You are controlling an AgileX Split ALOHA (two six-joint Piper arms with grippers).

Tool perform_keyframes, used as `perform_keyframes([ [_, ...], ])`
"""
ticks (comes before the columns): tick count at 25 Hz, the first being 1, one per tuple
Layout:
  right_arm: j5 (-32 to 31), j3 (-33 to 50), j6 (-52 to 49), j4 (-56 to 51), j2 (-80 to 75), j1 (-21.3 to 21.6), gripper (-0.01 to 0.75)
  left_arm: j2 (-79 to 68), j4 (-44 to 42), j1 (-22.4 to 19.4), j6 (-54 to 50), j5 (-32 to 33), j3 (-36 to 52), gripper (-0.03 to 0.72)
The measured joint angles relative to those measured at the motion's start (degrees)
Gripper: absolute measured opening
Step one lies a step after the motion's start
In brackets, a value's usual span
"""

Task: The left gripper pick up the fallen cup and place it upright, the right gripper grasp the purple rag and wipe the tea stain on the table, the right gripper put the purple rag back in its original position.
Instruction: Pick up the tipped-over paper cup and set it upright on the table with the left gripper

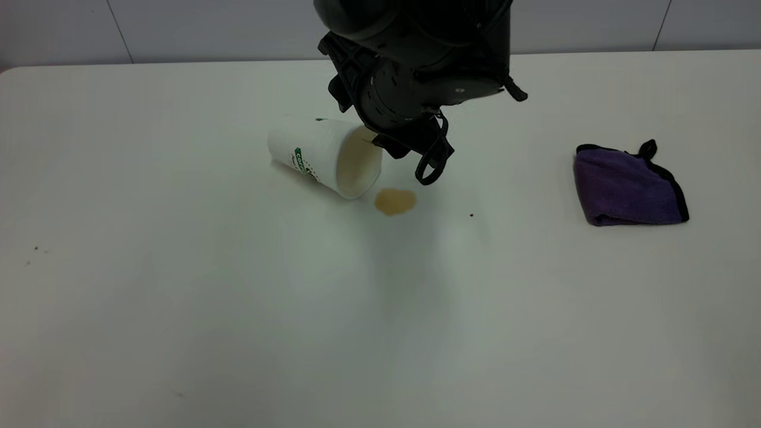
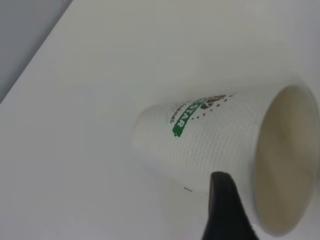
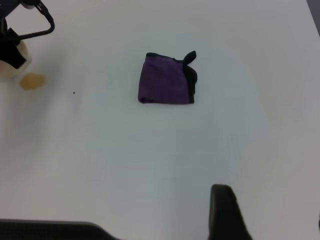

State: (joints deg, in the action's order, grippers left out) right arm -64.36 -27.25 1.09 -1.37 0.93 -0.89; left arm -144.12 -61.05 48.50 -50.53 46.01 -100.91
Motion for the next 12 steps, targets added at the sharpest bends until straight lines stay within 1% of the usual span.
perform_keyframes([
  [5,0.0,0.0,0.0,0.0,0.0,0.0,0.474,-1.8,-5.42,-0.18,-6.2,0.43,-0.04,0.497],
  [12,0.0,0.0,0.0,0.0,0.0,0.0,0.474,-3.7,-6.95,-1.55,-7.61,0.82,-0.11,0.497],
])
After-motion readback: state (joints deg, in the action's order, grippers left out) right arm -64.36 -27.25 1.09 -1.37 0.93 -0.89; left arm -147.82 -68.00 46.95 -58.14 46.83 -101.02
